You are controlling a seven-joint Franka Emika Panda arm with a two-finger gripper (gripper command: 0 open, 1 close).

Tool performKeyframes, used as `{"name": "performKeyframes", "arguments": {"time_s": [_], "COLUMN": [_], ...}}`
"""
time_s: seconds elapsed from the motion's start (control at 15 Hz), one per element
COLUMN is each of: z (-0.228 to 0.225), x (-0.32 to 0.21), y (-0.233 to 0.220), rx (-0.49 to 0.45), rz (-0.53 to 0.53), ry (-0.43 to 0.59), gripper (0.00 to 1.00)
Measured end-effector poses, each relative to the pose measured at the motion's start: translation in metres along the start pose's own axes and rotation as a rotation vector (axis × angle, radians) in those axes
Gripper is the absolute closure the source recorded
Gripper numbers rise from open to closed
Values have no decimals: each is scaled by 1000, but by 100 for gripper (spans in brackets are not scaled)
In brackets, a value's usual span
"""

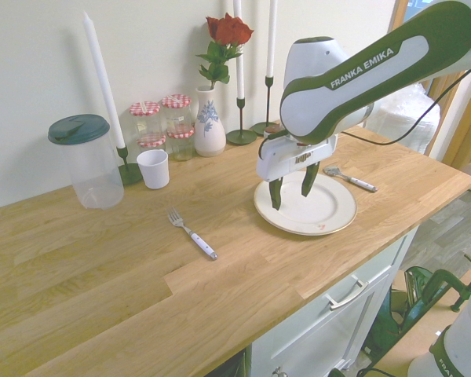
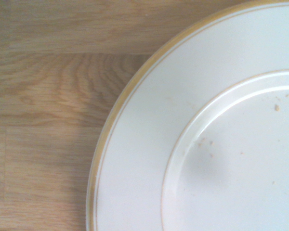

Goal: Put the spoon into the plate

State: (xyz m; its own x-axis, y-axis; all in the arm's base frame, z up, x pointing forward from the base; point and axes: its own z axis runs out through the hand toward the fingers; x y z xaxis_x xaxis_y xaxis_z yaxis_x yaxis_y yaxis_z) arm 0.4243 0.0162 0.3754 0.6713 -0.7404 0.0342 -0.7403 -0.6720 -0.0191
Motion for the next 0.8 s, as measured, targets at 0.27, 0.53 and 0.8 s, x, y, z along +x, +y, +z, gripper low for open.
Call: {"name": "performKeyframes", "arguments": {"time_s": [0.27, 0.53, 0.8], "z": [-12, -71, -78], "x": [5, 65, 116], "y": [-4, 35, 94], "rx": [8, -22, -49], "rz": [-86, -210, -185], "ry": [8, 14, 43], "gripper": [0, 0, 0]}}
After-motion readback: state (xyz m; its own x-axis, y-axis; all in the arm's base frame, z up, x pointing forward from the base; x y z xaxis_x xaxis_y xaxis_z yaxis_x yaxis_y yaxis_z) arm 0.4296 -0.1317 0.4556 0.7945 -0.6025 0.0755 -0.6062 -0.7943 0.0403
